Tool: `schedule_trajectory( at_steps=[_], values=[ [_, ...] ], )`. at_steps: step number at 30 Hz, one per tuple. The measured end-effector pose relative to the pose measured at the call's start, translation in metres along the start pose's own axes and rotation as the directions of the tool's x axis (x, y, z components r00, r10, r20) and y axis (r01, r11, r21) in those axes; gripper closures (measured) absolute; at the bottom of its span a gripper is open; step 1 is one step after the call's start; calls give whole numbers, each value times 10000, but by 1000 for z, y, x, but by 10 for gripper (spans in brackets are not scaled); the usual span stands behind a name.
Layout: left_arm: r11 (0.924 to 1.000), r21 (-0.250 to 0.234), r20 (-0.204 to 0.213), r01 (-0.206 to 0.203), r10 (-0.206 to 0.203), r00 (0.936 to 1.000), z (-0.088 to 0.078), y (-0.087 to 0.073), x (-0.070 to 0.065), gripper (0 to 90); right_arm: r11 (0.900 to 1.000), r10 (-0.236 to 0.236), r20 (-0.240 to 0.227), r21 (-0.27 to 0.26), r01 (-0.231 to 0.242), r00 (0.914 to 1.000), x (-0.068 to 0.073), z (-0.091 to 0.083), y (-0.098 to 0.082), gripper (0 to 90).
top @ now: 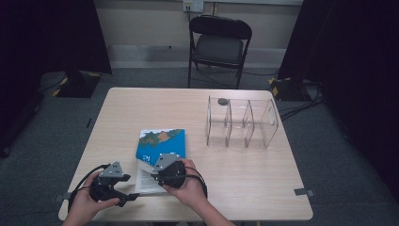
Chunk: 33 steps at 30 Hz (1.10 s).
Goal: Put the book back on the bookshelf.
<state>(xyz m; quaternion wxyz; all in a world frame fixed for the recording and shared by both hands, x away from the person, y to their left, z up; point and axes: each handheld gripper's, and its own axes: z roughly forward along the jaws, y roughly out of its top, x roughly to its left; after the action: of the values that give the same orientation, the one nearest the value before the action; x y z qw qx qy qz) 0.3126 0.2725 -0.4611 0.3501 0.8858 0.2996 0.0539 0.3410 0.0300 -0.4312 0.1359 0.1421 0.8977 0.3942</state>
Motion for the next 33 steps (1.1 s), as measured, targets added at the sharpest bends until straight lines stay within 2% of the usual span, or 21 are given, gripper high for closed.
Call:
schedule_trajectory(
  at_steps=[3, 4, 6, 8, 17, 18, 20, 33],
  values=[
    [9998, 152, -62, -161, 162, 9998, -1, -1, 1, 193, 10000, 15, -24, -2, -15, 10000, -3, -2, 3, 698],
    [9988, 401, -126, -291, 297, 9995, -1, -3, 1, 190, 9999, 78, -1, 105, -78, 10000, -3, -4, 6, 700],
    [9986, 407, -156, -329, 335, 9993, 0, -3, 1, 190, 9999, 91, -21, 133, -91, 10000, -4, -4, 6, 700],
    [9988, 418, -142, -257, 263, 9996, 1, -5, 1, 189, 9999, 81, -48, 152, -80, 10000, -6, -5, 8, 702],
    [9970, 666, -352, -398, 422, 9985, 4, -8, 4, 188, 9997, 162, -69, 204, -161, 9998, -12, -12, 15, 711],
    [9975, 649, -327, -279, 301, 9990, 6, -9, 4, 189, 9996, 164, -39, 240, -163, 9999, -12, -14, 17, 714],
    [9956, 873, -351, -331, 362, 9987, 7, -10, 6, 189, 9996, 161, -20, 253, -161, 9999, -13, -16, 19, 716],
    [9970, 669, -273, -377, 396, 9988, 20, -8, 2, 192, 9982, 531, 36, 270, -532, 9986, -22, -26, 29, 727]
  ],
)
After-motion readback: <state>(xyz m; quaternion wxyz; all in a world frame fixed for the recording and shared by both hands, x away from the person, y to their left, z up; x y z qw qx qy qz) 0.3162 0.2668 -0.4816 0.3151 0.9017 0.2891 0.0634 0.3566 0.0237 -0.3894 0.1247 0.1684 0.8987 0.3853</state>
